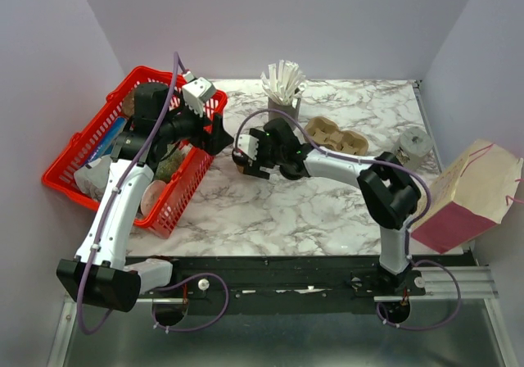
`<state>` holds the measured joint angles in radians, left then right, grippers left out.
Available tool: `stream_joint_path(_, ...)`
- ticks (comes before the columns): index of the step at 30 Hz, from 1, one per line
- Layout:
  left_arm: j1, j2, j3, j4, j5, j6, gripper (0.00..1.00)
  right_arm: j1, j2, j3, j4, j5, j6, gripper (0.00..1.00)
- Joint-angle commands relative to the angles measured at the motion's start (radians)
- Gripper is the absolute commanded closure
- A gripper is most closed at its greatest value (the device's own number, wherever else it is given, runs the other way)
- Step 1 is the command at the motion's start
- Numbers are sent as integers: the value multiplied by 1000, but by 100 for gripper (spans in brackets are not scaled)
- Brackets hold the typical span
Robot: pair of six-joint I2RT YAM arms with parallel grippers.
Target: Pack the takeout coffee
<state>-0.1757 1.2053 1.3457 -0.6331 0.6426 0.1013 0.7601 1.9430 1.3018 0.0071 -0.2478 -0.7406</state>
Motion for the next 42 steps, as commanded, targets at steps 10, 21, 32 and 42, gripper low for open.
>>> stream_joint_path(10, 22, 0, 21, -14, 9, -12, 1, -7, 93, 151, 1, -13, 26, 0)
stream_joint_path(21, 25, 26, 79, 104, 11, -92, 1, -80, -237, -104, -142, -62, 139, 0)
stream_joint_path(32, -18, 62, 44, 134, 131, -98, 1, -346, -509, -121, -456, -85, 239, 11)
stream_joint_path(42, -38, 53, 20, 98, 152, -57, 1, -565, -224, 242, -784, -243, -20, 35)
